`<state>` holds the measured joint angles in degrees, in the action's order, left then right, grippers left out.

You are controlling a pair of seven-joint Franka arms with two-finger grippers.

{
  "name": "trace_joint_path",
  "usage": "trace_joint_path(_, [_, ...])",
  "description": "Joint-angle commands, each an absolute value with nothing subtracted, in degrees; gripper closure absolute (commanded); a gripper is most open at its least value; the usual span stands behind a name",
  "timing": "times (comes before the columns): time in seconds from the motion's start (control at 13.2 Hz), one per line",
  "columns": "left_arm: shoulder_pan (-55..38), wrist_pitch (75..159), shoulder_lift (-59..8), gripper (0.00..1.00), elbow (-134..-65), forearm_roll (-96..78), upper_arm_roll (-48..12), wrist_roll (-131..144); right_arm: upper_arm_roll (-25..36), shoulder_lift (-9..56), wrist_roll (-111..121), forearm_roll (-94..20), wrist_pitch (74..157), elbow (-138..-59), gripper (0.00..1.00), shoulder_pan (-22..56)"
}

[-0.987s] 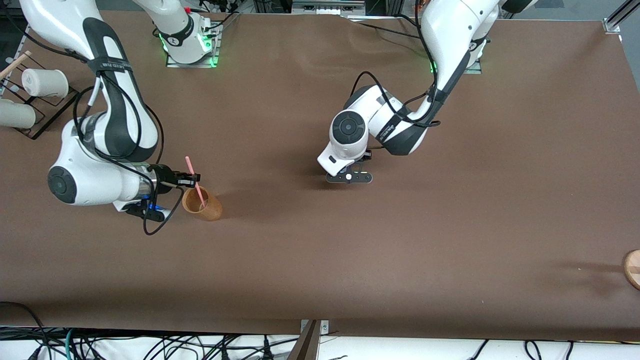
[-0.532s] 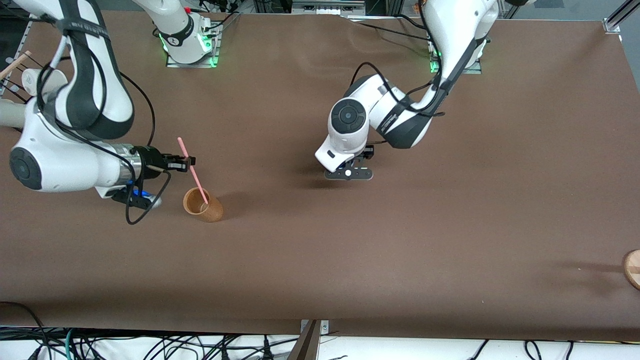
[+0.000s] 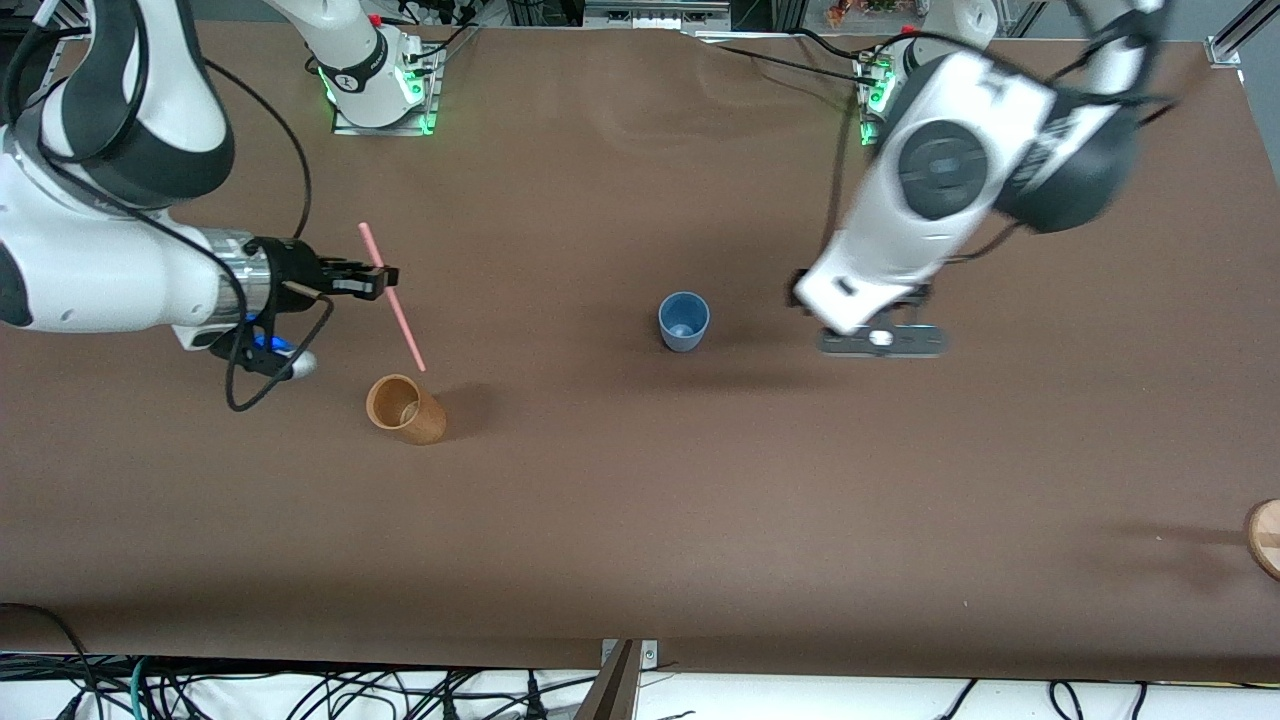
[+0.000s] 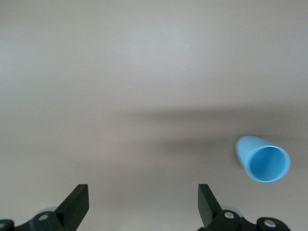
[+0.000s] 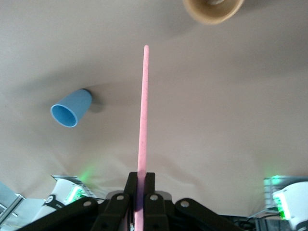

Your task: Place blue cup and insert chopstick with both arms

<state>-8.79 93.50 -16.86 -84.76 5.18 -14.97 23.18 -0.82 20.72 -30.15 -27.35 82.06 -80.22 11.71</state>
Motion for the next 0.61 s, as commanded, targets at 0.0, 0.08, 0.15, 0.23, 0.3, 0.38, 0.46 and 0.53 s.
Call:
trace_joint_path(0.0, [-1.78, 91.5, -11.79, 0.0, -85.7, 1.42, -15.56, 14.53, -0.88, 24.25, -38.73, -29.26, 85.49, -76.73, 1.0, 17.46])
trace_joint_path(0.08, [-0.1, 90.36, -10.65, 0.0, -85.61, 1.41, -15.56, 12.59, -0.88, 24.95, -42.33, -29.96, 88.74, -76.73, 1.0, 19.93])
trace_joint_path(0.15, [0.52, 88.79, -9.16, 0.0, -85.61, 1.41, -15.21, 11.35, -0.88, 26.01, -46.37, -30.32, 92.25, -76.73, 1.0, 22.91])
trace_joint_path(0.23, [1.4, 87.81, -8.44, 0.0, -85.43, 1.06, -14.94, 11.77, -0.88, 26.89, -50.5, -30.32, 96.11, -76.73, 1.0, 25.9])
trace_joint_path(0.3, [2.54, 87.72, -6.78, 0.0, -85.6, 0.27, -14.51, 11.43, -0.88, 27.68, -54.1, -31.11, 99.98, -76.64, 1.0, 28.45])
trace_joint_path(0.38, [2.81, 87.98, -4.24, 0.0, -87.43, -0.61, -13.72, 11.25, -0.88, 28.38, -57.53, -32.68, 103.5, -76.64, 1.0, 30.65])
trace_joint_path(0.46, [2.03, 89.46, -2.04, 0.0, -89.28, -0.62, -10.67, 11.08, -0.88, 29.0, -59.66, -34.09, 106.67, -76.38, 1.0, 32.67])
trace_joint_path(0.53, [1.33, 91.91, 1.02, 0.0, -92.43, -0.79, -7.59, 11.07, -0.79, 29.18, -61.42, -34.88, 108.7, -76.38, 1.0, 34.17])
